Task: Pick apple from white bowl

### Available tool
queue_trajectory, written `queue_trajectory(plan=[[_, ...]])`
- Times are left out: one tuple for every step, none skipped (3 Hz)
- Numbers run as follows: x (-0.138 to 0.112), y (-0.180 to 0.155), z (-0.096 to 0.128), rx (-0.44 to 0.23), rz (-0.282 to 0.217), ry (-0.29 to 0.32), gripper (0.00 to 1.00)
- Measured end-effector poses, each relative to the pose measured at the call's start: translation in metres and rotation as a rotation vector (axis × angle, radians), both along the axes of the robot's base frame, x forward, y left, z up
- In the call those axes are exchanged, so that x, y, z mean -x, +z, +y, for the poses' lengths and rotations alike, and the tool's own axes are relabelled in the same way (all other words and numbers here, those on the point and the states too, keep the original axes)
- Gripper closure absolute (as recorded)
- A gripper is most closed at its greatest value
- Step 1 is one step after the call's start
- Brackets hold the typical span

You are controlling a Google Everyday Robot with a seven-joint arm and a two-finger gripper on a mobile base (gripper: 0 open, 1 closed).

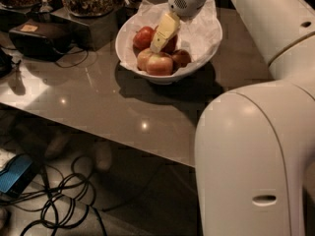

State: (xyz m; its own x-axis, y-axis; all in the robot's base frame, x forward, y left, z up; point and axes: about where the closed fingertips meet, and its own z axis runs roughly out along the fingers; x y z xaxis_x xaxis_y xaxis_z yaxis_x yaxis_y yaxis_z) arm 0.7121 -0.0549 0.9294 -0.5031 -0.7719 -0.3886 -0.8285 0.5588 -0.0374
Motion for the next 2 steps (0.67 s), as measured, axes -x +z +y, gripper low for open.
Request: queue_trajectory(plan=[[0.0,0.0,0.0,0.0,0.0,0.0,0.18],[0.0,0.0,0.0,0.0,0.0,0.0,0.42]])
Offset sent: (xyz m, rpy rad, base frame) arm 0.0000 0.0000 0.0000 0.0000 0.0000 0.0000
